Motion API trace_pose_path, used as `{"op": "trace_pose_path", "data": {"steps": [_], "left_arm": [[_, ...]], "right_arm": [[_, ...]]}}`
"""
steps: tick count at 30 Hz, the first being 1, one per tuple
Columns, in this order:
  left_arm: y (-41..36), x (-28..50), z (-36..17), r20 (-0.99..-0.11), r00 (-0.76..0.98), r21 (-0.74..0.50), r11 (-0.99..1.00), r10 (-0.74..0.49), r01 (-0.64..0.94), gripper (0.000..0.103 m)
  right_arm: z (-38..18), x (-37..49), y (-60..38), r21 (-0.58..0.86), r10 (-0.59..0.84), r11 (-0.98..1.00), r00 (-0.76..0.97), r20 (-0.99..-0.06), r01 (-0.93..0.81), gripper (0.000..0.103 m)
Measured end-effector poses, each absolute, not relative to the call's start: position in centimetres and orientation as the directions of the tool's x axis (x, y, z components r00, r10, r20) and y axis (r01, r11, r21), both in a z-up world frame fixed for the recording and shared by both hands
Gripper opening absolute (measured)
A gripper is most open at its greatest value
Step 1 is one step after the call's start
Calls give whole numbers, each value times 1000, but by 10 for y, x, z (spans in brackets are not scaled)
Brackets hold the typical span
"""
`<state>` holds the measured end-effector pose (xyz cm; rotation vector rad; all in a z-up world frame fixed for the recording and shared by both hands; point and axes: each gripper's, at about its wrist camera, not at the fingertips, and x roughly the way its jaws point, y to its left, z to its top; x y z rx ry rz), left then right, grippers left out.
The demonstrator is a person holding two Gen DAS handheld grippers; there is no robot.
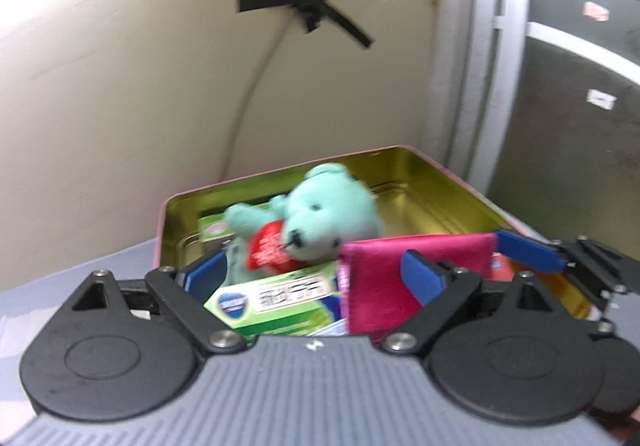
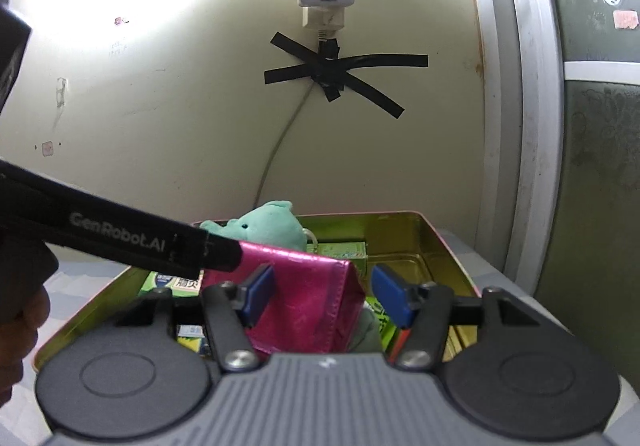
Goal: Organize objects
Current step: 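Lower the magenta pouch with both grippers into the tin and release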
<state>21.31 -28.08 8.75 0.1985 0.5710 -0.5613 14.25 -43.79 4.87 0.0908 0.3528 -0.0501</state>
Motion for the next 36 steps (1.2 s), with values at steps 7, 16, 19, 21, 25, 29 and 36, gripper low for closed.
{"op": "trace_pose_path", "data": {"steps": [7, 16, 19, 21, 25, 29, 36], "left_arm": [[-268, 204, 87, -577, 727, 66, 866, -371, 495, 95], [-248, 183, 95, -570, 749, 82, 884, -336, 460, 95], [-240, 173, 94, -570, 752, 84, 887, -331, 454, 95], [-236, 167, 94, -571, 753, 87, 888, -326, 451, 96], [-227, 156, 92, -573, 756, 86, 895, -315, 438, 96], [-216, 146, 88, -577, 757, 81, 901, -307, 426, 96], [-188, 128, 79, -583, 758, 72, 911, -292, 406, 96]], "right_arm": [[56, 127, -430, 95, -22, 994, 944, -329, 56, 56], [68, 107, -422, 139, 7, 990, 950, -312, 38, 57], [69, 97, -418, 150, 16, 988, 952, -307, 32, 57], [69, 91, -415, 160, 21, 987, 952, -306, 30, 57], [69, 79, -409, 182, 35, 983, 950, -310, 23, 58], [68, 67, -403, 206, 45, 978, 949, -312, 21, 61], [62, 51, -393, 288, 77, 957, 943, -323, 20, 65]]}}
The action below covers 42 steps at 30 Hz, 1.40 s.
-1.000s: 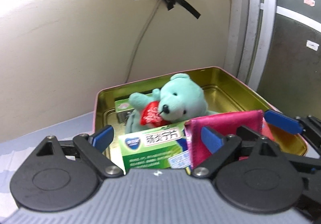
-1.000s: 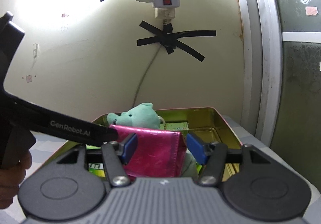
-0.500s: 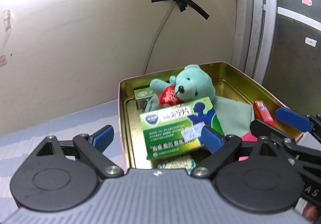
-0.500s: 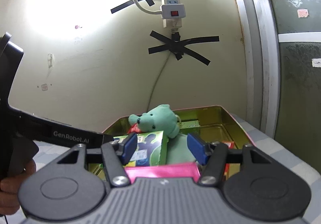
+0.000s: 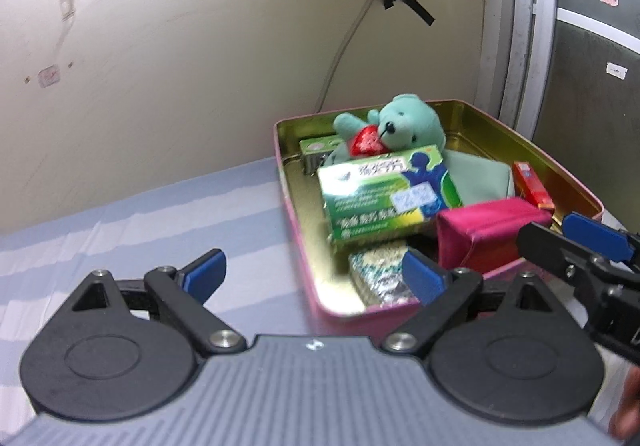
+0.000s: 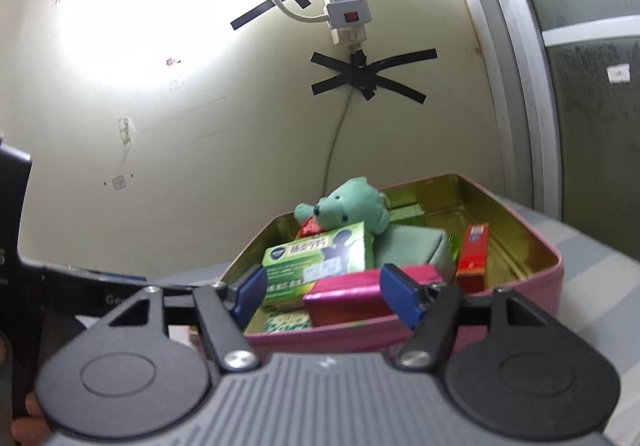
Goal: Organize objects
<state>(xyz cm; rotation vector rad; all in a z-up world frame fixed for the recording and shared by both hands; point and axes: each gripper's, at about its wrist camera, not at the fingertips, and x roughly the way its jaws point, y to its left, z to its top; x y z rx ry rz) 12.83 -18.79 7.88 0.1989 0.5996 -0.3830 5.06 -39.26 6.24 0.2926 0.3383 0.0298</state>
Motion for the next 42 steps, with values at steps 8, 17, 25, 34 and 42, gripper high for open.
{"op": "trace_pose_path", "data": {"steps": [8, 17, 25, 34, 42], "left_arm": [[-152, 106, 58, -597, 758, 76, 923, -261, 378, 99], [-115, 82, 24, -651, 723, 59, 934, -232, 352, 99], [-96, 56, 11, -647, 729, 65, 936, -224, 346, 103], [-86, 38, -6, -652, 728, 69, 940, -212, 335, 103], [-81, 30, -9, -625, 752, 68, 945, -210, 320, 103]], "right_arm": [[48, 28, -365, 329, 77, 943, 934, -349, 45, 76], [43, -1, -331, 313, 112, 950, 919, -377, 13, 96], [46, -29, -315, 339, 110, 941, 926, -362, 21, 103], [34, -47, -305, 389, 108, 920, 915, -388, 56, 103], [30, -56, -296, 373, 109, 927, 917, -384, 46, 103]]}}
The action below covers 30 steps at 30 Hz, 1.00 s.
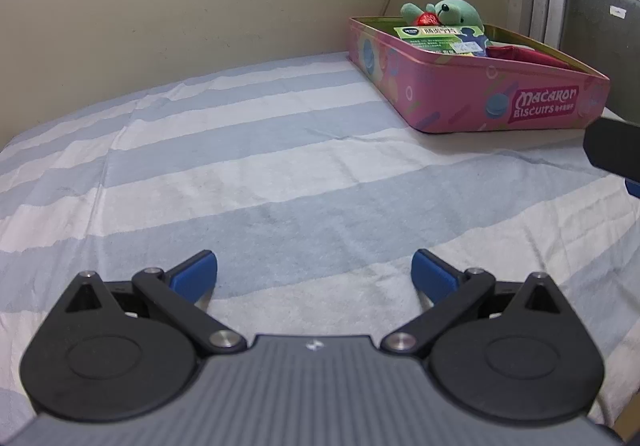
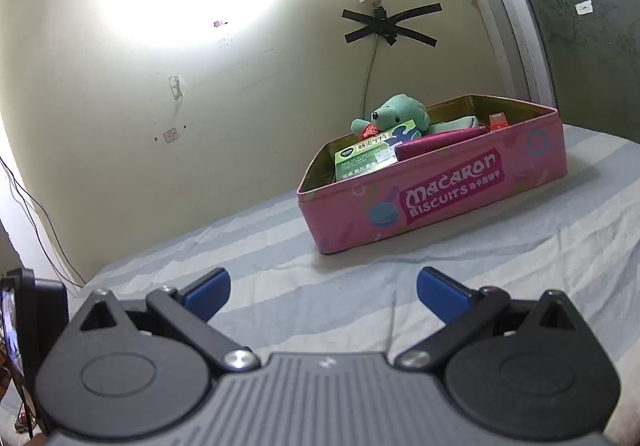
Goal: Organize objects
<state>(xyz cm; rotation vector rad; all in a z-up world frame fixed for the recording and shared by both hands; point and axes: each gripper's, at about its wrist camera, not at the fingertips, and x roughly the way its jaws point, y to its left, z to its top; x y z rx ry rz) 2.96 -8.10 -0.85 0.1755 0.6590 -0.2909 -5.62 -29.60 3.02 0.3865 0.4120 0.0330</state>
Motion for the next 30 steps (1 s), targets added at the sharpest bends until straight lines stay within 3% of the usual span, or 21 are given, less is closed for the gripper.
{"op": "trace_pose_path", "data": {"steps": [14, 30], "left_arm": [[-84, 15, 1, -579, 793, 107, 947, -190, 304, 103], [-94, -1, 33, -521, 835, 122, 952, -180, 281, 103]], "right_arm": [[39, -71, -298, 335, 35, 940, 955, -294, 68, 103], [43, -77, -315, 359, -40, 924, 967, -251, 131, 103]]}}
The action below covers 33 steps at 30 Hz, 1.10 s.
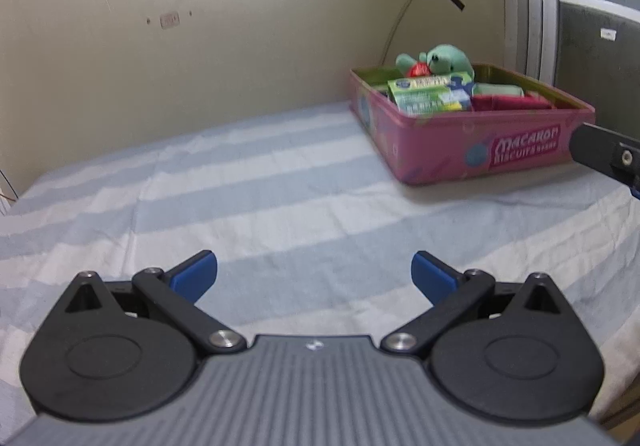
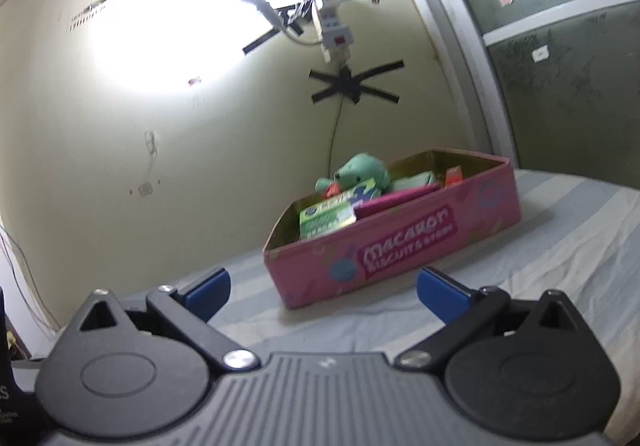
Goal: Organize objects
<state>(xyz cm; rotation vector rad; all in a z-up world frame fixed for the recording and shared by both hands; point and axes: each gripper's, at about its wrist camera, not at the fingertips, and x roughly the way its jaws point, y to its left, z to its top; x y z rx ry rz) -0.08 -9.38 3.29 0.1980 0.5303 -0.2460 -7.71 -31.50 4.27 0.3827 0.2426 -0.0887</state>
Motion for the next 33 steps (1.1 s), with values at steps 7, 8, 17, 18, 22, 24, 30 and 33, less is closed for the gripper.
{"op": "trace_pose_path", "data": {"steps": [7, 8, 17, 18, 22, 24, 30, 33], "left_arm": [[-106, -5, 61, -478, 856, 126, 949, -197, 289, 103], [-108, -5, 64, -474, 858, 128, 948, -199, 291, 103], [-135, -10, 83, -417, 890, 228, 927, -183, 298, 103], [-137, -10, 85, -412, 892, 238, 924, -183, 300, 103], [-140, -17, 89, -407, 890, 237, 917, -205, 319, 103], [-143, -21, 87, -406, 894, 259, 914, -190, 312, 103], [-145, -24, 83, -426, 884, 256, 912, -191, 321, 103], [-147, -24, 80, -437, 882, 261, 913, -179, 314, 103]], "right_arm": [[62, -95, -324, 348, -88, 927, 984, -158, 138, 103], [64, -97, -327, 349, -93, 927, 985, -147, 139, 103], [68, -106, -342, 351, -136, 923, 987, -91, 159, 103], [68, -105, -344, 355, -137, 921, 987, -90, 160, 103], [65, -106, -349, 368, -143, 915, 986, -88, 165, 103], [64, -105, -352, 373, -143, 913, 986, -89, 167, 103], [62, -104, -358, 386, -142, 907, 986, -88, 165, 103], [62, -105, -361, 392, -141, 905, 986, -88, 164, 103]]}}
